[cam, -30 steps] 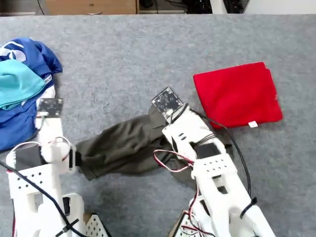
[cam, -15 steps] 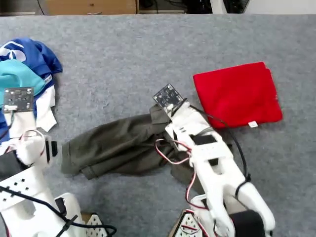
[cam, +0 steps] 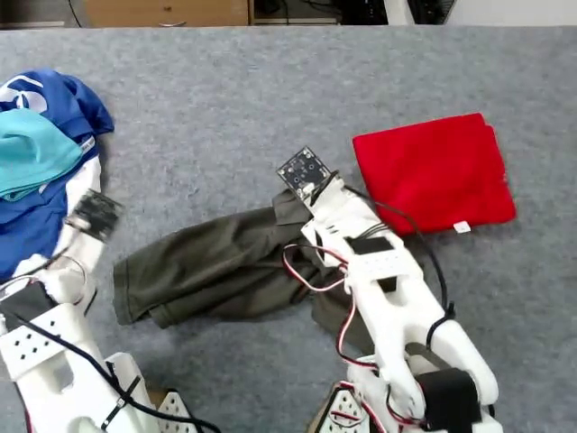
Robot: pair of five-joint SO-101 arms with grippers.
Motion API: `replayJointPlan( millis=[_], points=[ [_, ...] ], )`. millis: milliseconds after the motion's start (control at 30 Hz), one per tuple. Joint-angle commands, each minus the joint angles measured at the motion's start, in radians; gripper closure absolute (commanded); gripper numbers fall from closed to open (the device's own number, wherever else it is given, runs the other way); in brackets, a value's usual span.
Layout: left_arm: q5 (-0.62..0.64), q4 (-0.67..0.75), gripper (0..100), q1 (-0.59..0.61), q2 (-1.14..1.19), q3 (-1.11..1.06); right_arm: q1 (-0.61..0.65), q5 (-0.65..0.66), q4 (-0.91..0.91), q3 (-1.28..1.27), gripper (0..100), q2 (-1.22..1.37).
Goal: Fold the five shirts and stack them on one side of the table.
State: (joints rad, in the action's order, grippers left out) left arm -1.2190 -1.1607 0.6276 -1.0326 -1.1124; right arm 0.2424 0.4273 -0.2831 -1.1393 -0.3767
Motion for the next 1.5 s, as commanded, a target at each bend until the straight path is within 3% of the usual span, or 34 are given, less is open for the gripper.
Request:
replayJointPlan(
  millis=[0,67,200,267,433,667,900,1233,1300,1467],
  points=[
    [-0.071,0.098,91,-0.040,-0.015,-0.041,-0.030,0.014,0.035,0.056,99.8,0.035],
    [-0.051,0.117,90,-0.091,-0.015,-0.063,-0.031,0.011,0.035,0.085,99.8,0.074],
    [0.106,0.040,90,-0.216,-0.015,-0.075,-0.062,-0.035,-0.032,0.183,99.8,0.159],
    [0.107,0.012,90,-0.267,-0.015,-0.080,-0.062,-0.035,-0.071,0.237,99.8,0.208],
    [-0.005,-0.005,90,-0.381,-0.015,-0.080,-0.064,-0.044,-0.181,0.367,99.8,0.312],
    [-0.092,-0.026,90,-0.443,-0.015,-0.110,-0.061,-0.078,-0.258,0.458,99.8,0.380],
    [-0.224,0.163,90,-0.327,-0.015,-0.258,-0.048,-0.080,-0.282,0.493,99.8,0.409],
    [-0.290,0.160,90,-0.241,-0.005,-0.192,-0.050,-0.106,-0.371,0.602,99.8,0.484],
    [-0.344,0.089,90,-0.232,-0.007,-0.161,-0.050,-0.106,-0.379,0.615,99.8,0.495],
    [-0.508,-0.250,90,-0.169,-0.004,0.068,-0.048,-0.106,-0.381,0.618,99.8,0.498]
  ],
)
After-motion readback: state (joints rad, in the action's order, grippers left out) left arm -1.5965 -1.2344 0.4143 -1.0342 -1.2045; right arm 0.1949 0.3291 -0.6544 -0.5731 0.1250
